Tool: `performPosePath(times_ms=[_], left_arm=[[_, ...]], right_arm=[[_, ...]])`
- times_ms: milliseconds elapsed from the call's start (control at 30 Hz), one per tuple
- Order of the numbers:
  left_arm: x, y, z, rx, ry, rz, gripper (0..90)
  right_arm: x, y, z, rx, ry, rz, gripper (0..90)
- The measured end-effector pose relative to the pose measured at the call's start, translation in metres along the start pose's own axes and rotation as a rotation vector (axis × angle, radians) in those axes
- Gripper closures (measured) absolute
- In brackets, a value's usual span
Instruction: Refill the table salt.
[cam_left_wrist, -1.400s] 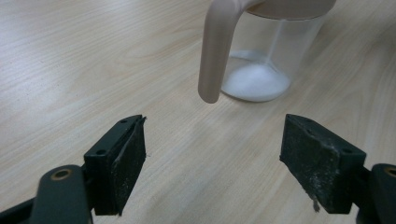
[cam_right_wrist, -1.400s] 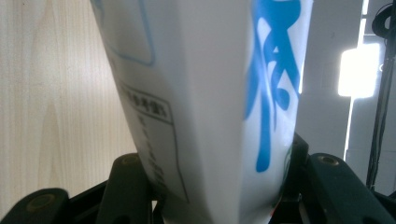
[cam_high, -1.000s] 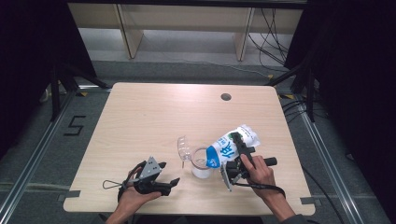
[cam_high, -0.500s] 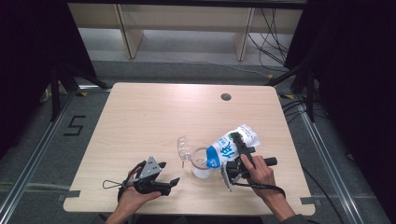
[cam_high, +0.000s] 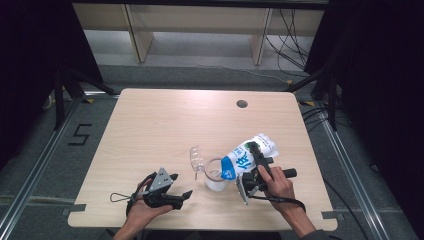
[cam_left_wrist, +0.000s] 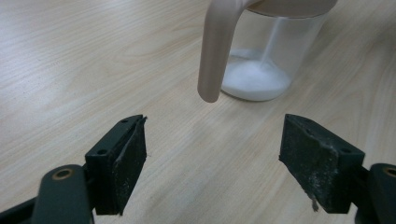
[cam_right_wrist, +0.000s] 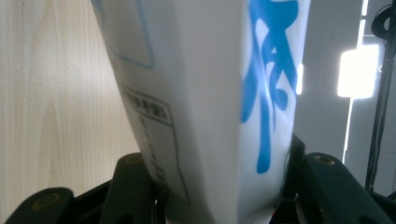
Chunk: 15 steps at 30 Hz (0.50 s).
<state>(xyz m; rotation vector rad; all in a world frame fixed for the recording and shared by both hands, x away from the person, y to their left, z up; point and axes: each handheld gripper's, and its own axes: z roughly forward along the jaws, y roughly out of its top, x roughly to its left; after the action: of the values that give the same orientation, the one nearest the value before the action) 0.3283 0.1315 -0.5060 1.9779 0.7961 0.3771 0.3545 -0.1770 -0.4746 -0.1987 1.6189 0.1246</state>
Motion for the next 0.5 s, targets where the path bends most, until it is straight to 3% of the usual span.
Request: performPosePath(times_ms=[467,500], left_arm=[[-0.0008,0.0003,0.0001,-0.007,0.0,-0.009,22.1],[-0.0008,0.0003,0.0001,-0.007,0.001,-0.008,22.1]], right_arm=[[-0.001,-0.0004,-0.0007,0.012,0.0,-0.01,55.2],[0.0027,-0.0009,0.0002,-0.002,-0.008,0.04,55.2]])
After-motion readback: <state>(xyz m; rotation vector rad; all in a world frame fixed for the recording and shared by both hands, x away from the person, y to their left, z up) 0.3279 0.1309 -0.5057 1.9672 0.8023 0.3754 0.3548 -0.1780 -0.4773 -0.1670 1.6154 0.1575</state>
